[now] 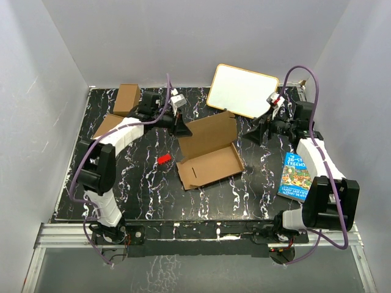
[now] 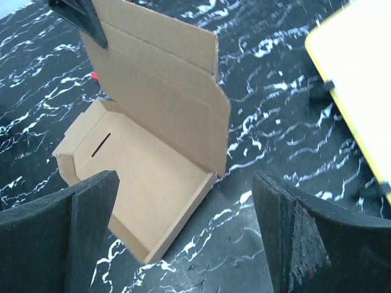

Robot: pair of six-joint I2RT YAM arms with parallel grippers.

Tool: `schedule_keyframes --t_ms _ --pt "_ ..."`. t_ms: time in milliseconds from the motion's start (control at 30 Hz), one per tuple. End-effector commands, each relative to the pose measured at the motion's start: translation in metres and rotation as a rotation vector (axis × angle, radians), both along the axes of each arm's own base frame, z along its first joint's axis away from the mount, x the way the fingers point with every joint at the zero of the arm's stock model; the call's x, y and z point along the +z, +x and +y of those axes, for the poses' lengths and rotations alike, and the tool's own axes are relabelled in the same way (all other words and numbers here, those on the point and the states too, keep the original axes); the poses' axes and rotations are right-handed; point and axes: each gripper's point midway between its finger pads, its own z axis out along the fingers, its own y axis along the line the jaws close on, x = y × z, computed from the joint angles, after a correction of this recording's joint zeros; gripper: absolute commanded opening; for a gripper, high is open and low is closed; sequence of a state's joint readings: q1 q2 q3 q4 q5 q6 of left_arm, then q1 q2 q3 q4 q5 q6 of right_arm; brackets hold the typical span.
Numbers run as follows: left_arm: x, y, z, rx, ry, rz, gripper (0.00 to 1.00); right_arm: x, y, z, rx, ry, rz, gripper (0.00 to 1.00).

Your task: Fold the paper box

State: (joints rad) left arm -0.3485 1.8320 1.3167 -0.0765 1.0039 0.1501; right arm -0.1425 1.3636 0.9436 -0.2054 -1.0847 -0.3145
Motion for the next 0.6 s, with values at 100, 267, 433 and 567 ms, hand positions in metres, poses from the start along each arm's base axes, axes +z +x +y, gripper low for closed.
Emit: schedule_keyframes --t_ms 100,267,433,567 --pt "0.067 -0.034 0.005 -0.154 -0.097 -0.322 0.0 0.047 -0.009 0.018 0.222 0.047 -0.247 0.99" --pt "0.077 -0.043 0.008 -0.157 -0.098 -0.358 0.0 0.043 -0.011 0.015 0.283 -0.034 -0.274 0.99" --pt "0.082 -0.05 0.006 -0.166 -0.098 -0.36 0.0 0.037 -0.019 0.02 0.311 -0.05 -0.307 0.99" --pt "0.081 -0.055 0.001 -0.182 -0.089 -0.356 0.0 0.032 -0.024 0.032 0.357 -0.071 -0.321 0.99"
